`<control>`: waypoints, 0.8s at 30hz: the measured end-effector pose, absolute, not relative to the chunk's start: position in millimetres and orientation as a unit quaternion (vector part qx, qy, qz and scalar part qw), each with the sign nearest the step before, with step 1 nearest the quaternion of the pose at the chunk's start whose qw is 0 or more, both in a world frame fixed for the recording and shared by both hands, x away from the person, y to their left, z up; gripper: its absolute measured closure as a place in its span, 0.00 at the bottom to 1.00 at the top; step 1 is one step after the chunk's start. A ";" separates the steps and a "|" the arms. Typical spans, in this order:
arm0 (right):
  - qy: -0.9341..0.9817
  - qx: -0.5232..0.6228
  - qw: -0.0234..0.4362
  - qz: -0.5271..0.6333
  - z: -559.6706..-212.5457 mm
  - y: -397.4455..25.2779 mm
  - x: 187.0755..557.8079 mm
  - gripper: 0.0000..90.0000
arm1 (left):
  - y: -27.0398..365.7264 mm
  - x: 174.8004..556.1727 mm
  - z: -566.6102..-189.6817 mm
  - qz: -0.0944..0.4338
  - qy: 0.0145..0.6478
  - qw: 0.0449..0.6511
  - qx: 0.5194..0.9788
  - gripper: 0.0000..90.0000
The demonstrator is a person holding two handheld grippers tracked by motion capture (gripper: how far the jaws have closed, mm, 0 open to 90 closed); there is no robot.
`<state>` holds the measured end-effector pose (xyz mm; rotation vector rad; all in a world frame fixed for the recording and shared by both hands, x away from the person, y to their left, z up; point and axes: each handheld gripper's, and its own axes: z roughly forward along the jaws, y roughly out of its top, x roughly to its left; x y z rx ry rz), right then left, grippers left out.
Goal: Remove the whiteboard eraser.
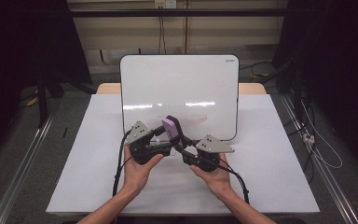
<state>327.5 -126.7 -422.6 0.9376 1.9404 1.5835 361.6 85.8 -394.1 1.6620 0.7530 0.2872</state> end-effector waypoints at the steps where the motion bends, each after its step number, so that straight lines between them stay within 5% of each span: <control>1: 0.705 0.343 0.228 0.578 -423.0 -126.2 327.4 0.71 | 84.9 360.9 -395.6 0.125 0.324 0.602 0.719 0.39; 16: 0.709 0.345 0.220 0.574 -425.2 -125.4 328.3 0.69 | 83.2 361.1 -398.1 0.117 0.328 0.605 0.716 0.44; 18: 0.714 0.350 0.221 0.565 -426.3 -125.0 329.0 0.51 | 85.2 361.7 -397.2 0.120 0.331 0.607 0.712 0.44; 24: 0.720 0.362 0.220 0.551 -427.6 -131.4 329.7 0.31 | 94.9 363.5 -394.3 0.124 0.333 0.606 0.712 0.45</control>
